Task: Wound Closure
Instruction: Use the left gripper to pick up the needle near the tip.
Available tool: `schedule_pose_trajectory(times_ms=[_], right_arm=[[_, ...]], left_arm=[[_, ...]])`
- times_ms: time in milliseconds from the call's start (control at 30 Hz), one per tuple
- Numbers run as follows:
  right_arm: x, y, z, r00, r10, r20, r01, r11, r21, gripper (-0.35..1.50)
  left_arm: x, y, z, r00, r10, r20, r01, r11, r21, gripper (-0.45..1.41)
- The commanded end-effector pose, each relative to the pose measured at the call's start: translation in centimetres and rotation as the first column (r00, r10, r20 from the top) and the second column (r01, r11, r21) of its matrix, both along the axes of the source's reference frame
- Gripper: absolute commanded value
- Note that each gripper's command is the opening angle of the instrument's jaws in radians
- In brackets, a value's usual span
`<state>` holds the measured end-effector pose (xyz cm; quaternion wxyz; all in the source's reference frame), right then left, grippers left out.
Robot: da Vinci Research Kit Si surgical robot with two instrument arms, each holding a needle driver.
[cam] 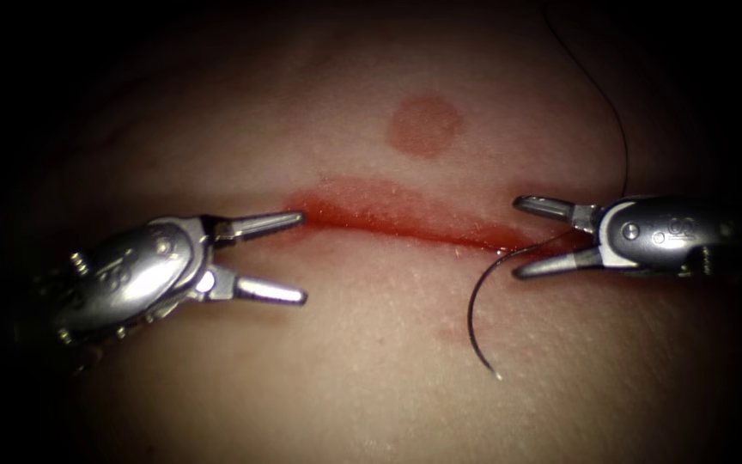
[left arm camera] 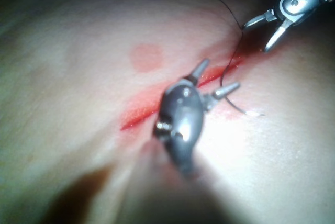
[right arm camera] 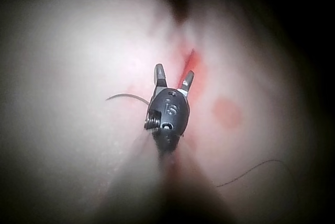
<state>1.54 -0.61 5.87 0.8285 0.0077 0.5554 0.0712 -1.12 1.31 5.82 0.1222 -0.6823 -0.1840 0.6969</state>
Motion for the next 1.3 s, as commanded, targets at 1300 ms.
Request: schedule_pose_trajectory(times_ms=[1300], right_arm=[[-0.1,-0.09,0.16,0.999,0.0,0.037,0.0,1.0,-0.026,1.03]], left_arm=[[-0.26,-0.09,0.02,1.0,0.003,0.02,-0.002,0.999,-0.045,0.36]])
